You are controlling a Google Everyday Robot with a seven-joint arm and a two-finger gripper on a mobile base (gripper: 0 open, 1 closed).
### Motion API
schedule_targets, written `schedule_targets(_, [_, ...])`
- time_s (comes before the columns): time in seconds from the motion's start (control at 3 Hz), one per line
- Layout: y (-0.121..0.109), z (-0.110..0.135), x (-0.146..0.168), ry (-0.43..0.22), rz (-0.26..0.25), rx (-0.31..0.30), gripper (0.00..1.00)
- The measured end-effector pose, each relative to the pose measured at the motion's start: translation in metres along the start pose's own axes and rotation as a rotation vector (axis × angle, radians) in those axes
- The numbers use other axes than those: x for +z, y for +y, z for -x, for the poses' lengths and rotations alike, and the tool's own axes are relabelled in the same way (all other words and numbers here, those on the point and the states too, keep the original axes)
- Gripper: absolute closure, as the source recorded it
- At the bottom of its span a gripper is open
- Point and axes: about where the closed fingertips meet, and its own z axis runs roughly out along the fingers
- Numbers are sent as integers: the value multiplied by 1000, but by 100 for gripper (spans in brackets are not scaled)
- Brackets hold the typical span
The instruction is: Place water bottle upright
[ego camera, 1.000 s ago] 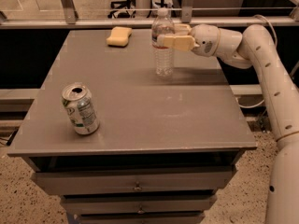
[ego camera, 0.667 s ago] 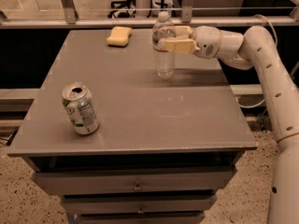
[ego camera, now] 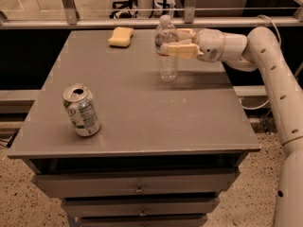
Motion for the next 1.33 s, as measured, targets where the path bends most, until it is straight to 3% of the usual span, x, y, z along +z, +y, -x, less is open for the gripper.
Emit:
schedule_targets(0.33, [3, -6, 2, 22, 8, 9, 15])
schedule_targets(0.67, [4, -12, 0, 42, 3, 25, 0])
schedule_targets(1.33, [4, -17, -17, 83, -24, 29, 0])
